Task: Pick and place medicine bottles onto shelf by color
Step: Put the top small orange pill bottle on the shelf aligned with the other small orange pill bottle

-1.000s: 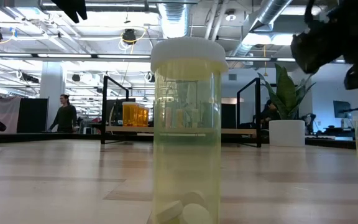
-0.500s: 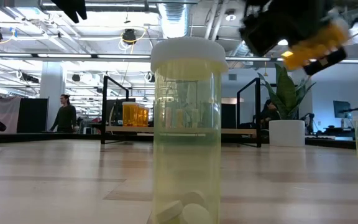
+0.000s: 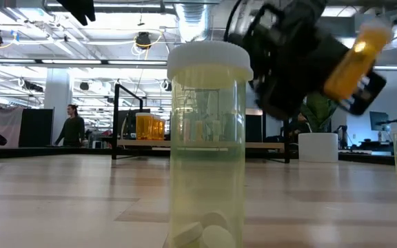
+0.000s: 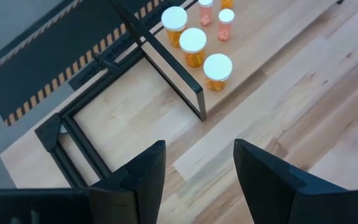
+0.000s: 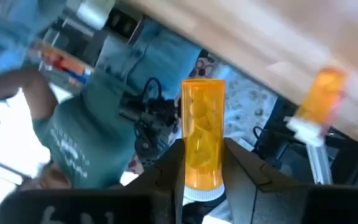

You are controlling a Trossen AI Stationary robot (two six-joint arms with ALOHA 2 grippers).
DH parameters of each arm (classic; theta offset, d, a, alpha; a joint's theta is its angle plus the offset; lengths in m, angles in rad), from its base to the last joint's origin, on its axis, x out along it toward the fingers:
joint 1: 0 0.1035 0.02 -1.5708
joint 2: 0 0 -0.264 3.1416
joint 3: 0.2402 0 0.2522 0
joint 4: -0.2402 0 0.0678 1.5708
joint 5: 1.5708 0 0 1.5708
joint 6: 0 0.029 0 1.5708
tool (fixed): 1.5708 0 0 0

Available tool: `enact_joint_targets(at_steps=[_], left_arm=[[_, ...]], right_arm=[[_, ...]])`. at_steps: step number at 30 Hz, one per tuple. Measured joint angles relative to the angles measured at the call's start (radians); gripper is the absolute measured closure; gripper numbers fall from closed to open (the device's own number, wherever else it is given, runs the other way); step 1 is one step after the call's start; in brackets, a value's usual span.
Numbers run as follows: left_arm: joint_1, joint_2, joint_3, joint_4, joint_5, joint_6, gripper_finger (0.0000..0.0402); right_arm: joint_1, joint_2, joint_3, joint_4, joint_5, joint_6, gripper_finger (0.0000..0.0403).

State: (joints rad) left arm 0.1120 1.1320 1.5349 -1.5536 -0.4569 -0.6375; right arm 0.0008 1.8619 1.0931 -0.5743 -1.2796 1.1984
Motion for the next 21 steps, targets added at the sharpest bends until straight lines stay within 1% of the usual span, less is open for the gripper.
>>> enact_joint_targets(at_steps=[6,10,12,15,18,21], left_arm=[[0.000,0.000,0.000,0.000,-0.023,0.008,0.0223],[0.000,0.000,0.000,0.001,-0.023,0.005,0.0223],[0.000,0.000,0.000,0.001,-0.023,-0.002,0.0223],[0.000,0.000,0.000,0.001,-0.022,-0.011,0.0223],[0.000,0.000,0.000,0.001,-0.022,-0.005,0.0223],[0.000,0.000,0.000,0.002,-0.023,0.037,0.0223]], right_arm=[[-0.008,0.121,0.008,-0.002,0.003,-0.002,0.0301],[0.005,0.156,0.017,0.000,0.004,-0.003,0.0301],[0.007,0.156,0.017,-0.001,0.037,0.005,0.0301],[0.007,0.156,0.018,-0.002,0.115,0.033,0.0301],[0.007,0.148,0.018,0.000,0.145,0.077,0.0301],[0.018,0.148,0.018,0.005,0.232,0.120,0.0301]])
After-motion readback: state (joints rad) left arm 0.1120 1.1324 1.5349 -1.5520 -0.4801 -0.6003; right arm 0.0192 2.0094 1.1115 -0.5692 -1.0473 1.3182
